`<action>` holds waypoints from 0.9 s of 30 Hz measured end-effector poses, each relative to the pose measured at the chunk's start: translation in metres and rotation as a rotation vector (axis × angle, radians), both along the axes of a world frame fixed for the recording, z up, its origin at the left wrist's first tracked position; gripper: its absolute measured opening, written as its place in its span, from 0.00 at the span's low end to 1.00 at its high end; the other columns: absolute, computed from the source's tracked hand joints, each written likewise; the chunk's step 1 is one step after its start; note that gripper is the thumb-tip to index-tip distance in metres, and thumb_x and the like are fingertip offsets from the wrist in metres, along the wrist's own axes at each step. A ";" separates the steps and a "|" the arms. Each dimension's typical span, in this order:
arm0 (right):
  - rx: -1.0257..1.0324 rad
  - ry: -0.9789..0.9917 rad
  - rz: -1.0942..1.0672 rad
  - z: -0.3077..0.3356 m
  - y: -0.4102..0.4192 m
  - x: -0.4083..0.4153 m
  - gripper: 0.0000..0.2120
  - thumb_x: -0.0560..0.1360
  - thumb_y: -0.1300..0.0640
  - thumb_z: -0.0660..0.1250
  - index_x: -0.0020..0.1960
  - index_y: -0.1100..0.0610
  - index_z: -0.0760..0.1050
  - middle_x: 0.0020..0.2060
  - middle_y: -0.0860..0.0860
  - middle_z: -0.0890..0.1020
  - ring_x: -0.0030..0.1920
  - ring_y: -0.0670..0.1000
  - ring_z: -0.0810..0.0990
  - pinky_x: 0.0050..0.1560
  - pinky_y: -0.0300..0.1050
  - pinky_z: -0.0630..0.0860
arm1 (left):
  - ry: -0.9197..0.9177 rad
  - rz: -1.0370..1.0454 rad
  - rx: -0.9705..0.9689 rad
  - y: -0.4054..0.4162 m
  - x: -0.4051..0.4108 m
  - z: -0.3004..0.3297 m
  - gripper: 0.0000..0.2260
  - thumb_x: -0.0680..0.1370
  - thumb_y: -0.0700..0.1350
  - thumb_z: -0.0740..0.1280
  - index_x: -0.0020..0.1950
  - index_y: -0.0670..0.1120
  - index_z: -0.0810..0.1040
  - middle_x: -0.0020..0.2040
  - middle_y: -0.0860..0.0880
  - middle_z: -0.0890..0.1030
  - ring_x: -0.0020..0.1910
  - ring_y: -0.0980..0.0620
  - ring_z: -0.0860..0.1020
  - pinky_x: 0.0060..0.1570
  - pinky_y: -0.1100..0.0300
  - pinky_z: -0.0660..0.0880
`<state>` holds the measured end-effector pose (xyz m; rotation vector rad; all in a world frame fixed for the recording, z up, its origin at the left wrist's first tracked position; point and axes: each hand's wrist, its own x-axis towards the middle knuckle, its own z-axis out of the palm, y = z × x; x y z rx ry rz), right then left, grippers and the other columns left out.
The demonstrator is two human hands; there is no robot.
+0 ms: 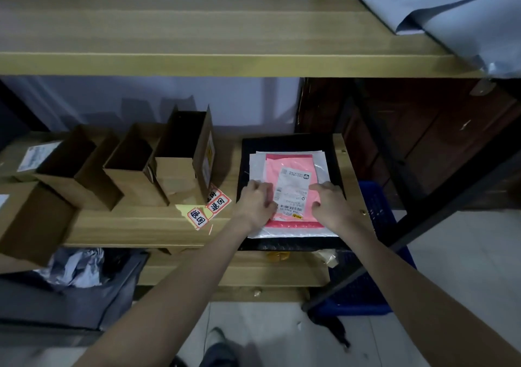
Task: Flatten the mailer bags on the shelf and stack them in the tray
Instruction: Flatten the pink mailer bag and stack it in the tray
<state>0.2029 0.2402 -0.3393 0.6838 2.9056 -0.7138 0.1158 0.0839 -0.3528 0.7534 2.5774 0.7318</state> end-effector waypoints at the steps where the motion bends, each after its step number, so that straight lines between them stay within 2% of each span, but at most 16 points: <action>1: 0.027 -0.028 -0.005 -0.003 0.000 0.001 0.22 0.76 0.63 0.60 0.69 0.58 0.67 0.66 0.57 0.67 0.67 0.57 0.64 0.58 0.47 0.72 | 0.039 0.009 -0.062 -0.001 -0.001 -0.003 0.06 0.76 0.47 0.66 0.48 0.49 0.70 0.63 0.45 0.67 0.64 0.44 0.66 0.62 0.51 0.69; 2: 0.047 -0.039 -0.020 -0.005 0.000 0.001 0.21 0.75 0.62 0.62 0.68 0.58 0.67 0.65 0.57 0.67 0.67 0.58 0.62 0.60 0.50 0.72 | 0.074 0.012 -0.103 -0.001 -0.003 -0.005 0.08 0.75 0.50 0.67 0.49 0.49 0.70 0.64 0.45 0.65 0.65 0.45 0.64 0.63 0.50 0.67; 4: 0.084 0.002 -0.040 -0.007 0.000 0.000 0.21 0.74 0.60 0.63 0.67 0.59 0.68 0.64 0.58 0.65 0.67 0.59 0.61 0.60 0.52 0.72 | 0.177 -0.016 -0.117 0.002 -0.006 -0.008 0.17 0.75 0.53 0.66 0.60 0.48 0.70 0.67 0.46 0.63 0.67 0.46 0.62 0.64 0.50 0.65; 7: 0.194 0.111 0.062 -0.011 0.001 -0.010 0.24 0.77 0.57 0.59 0.71 0.60 0.61 0.70 0.57 0.61 0.71 0.57 0.59 0.67 0.55 0.66 | 0.349 -0.132 -0.047 0.014 -0.009 -0.009 0.24 0.78 0.53 0.57 0.72 0.46 0.61 0.74 0.47 0.59 0.73 0.47 0.58 0.70 0.47 0.58; 10: 0.292 -0.028 0.207 -0.021 0.005 -0.024 0.27 0.81 0.52 0.49 0.77 0.58 0.46 0.77 0.53 0.47 0.77 0.52 0.44 0.75 0.57 0.48 | 0.364 -0.236 -0.175 0.022 -0.016 -0.020 0.26 0.81 0.53 0.47 0.78 0.46 0.47 0.79 0.49 0.47 0.77 0.51 0.45 0.74 0.47 0.43; 13: 0.298 -0.196 0.275 -0.034 0.009 -0.028 0.28 0.82 0.47 0.43 0.77 0.55 0.39 0.77 0.49 0.40 0.76 0.48 0.38 0.74 0.61 0.40 | 0.296 -0.287 -0.361 0.021 -0.024 -0.033 0.27 0.82 0.57 0.42 0.77 0.48 0.38 0.78 0.51 0.38 0.76 0.54 0.38 0.74 0.46 0.40; 20: 0.275 -0.252 0.265 -0.042 0.008 -0.028 0.28 0.81 0.45 0.39 0.76 0.53 0.35 0.76 0.48 0.36 0.76 0.47 0.35 0.74 0.61 0.41 | 0.244 -0.302 -0.408 0.019 -0.027 -0.036 0.28 0.81 0.59 0.41 0.76 0.49 0.35 0.77 0.54 0.35 0.76 0.55 0.37 0.75 0.45 0.42; 23: 0.293 -0.250 0.270 -0.041 0.010 -0.029 0.28 0.81 0.44 0.41 0.77 0.53 0.37 0.77 0.48 0.38 0.76 0.47 0.37 0.74 0.60 0.44 | 0.226 -0.314 -0.408 0.020 -0.031 -0.031 0.29 0.80 0.60 0.43 0.77 0.49 0.39 0.77 0.53 0.37 0.76 0.54 0.39 0.74 0.45 0.45; 27: 0.315 -0.216 0.286 -0.034 0.014 -0.032 0.29 0.81 0.44 0.46 0.77 0.53 0.44 0.77 0.49 0.44 0.77 0.51 0.43 0.72 0.56 0.54 | 0.253 -0.317 -0.390 0.021 -0.035 -0.023 0.30 0.79 0.62 0.50 0.78 0.50 0.47 0.78 0.51 0.44 0.77 0.49 0.47 0.71 0.41 0.54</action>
